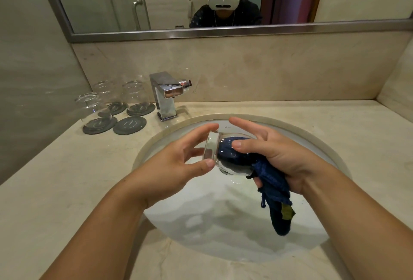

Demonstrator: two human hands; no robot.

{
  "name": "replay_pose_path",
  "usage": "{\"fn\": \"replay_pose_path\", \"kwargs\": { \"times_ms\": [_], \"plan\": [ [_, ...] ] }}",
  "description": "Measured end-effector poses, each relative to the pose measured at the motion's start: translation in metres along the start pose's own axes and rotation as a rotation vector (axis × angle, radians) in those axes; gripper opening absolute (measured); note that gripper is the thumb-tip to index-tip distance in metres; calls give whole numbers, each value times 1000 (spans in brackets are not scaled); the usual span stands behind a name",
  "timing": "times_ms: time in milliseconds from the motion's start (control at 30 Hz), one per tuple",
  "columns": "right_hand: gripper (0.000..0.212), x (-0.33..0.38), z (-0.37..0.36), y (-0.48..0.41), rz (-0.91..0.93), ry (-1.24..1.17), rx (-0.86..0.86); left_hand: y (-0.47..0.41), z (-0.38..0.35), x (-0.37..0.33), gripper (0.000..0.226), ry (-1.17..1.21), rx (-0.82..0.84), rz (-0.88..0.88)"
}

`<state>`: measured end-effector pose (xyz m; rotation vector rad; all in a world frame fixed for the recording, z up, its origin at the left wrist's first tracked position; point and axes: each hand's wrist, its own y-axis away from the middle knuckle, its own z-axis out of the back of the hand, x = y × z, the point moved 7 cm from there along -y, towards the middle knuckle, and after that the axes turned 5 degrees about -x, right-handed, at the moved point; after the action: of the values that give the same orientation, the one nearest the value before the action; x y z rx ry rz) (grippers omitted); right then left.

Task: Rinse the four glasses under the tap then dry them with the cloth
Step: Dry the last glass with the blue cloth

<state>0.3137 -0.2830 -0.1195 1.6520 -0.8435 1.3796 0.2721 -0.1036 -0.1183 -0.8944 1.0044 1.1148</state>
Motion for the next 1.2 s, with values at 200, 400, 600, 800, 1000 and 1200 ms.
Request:
{"fn": "replay_pose_path", "kwargs": {
  "times_ms": [200, 400, 600, 800, 1000, 1200],
  "plan": [
    [76, 5, -2, -1, 42, -40, 24, -1, 8, 5, 60, 176, -184, 154],
    [80, 5, -1, 0, 34, -32, 28, -1, 6, -1, 46, 97, -194, 58],
    [80, 6, 2, 3, 11, -59, 18, 1, 0, -1, 65, -22, -25, -5],
    [79, 8, -2, 3, 34, -38, 5, -1, -1, -1, 66, 133, -49, 59],
    [79, 12, -7, 5, 66, 8, 15, -1, 11, 0, 51, 58, -265, 45],
    [71, 11, -5, 7, 29, -52, 31, 0, 4, -10, 52, -6, -111, -49]
  ]
}}
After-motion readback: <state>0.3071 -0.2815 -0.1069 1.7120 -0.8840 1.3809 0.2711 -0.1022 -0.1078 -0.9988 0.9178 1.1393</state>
